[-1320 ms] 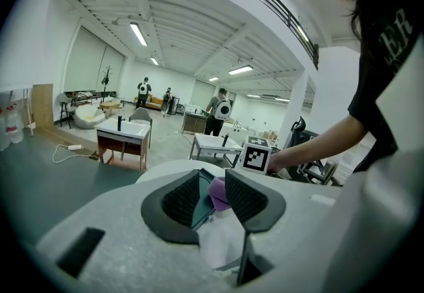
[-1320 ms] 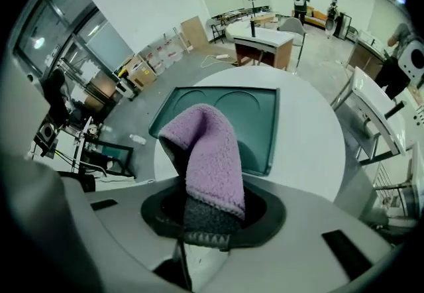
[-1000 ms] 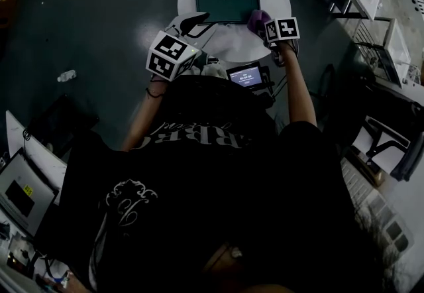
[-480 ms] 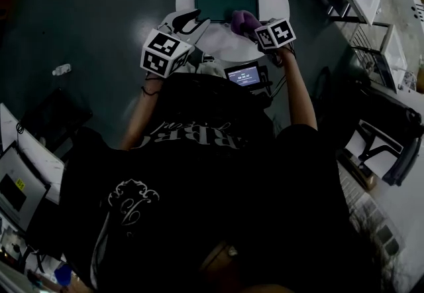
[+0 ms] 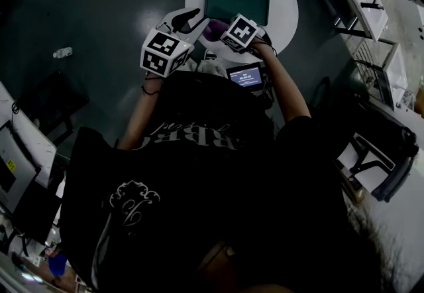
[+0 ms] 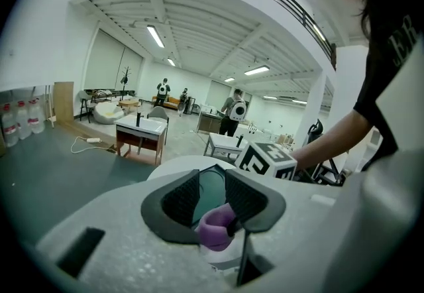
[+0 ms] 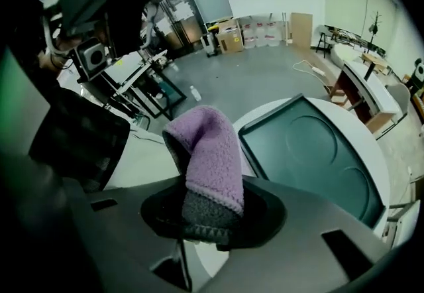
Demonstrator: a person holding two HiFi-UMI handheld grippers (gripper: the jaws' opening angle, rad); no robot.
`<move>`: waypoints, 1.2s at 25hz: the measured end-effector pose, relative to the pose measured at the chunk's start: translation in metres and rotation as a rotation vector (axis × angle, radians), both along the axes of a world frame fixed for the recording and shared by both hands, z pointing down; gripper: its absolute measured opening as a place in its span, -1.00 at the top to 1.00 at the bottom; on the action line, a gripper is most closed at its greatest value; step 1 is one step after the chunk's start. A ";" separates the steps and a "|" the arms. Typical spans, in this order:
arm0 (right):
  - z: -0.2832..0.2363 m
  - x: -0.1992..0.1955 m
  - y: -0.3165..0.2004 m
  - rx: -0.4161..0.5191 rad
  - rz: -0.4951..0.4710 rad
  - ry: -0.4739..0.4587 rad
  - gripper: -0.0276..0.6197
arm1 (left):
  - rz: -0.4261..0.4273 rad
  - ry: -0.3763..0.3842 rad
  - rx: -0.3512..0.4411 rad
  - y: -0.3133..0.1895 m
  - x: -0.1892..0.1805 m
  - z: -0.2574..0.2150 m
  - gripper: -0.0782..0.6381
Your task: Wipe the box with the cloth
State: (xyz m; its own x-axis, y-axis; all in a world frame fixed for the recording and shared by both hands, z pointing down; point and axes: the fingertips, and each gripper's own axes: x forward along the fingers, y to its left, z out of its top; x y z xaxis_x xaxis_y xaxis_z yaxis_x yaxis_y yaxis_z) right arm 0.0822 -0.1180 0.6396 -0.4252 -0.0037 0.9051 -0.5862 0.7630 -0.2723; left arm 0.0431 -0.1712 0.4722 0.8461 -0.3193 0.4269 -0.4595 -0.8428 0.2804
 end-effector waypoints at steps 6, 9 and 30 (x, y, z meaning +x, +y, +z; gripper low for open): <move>0.030 -0.027 0.002 -0.057 -0.007 0.062 0.56 | -0.050 -0.018 -0.011 0.003 -0.018 0.007 0.42; 0.043 -0.022 0.004 -0.081 0.039 0.089 0.56 | -0.071 -0.021 -0.019 0.004 -0.025 0.009 0.42; 0.053 0.146 0.050 -0.116 0.374 0.158 0.56 | 0.098 -0.041 -0.025 0.031 0.048 0.015 0.42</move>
State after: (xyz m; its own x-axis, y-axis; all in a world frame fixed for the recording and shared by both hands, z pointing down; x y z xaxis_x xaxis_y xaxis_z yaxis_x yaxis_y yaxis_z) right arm 0.2282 -0.0684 0.6927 -0.2698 -0.0261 0.9626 -0.8583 0.4596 -0.2281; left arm 0.0908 -0.1398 0.4874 0.8545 -0.2243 0.4684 -0.3863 -0.8774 0.2845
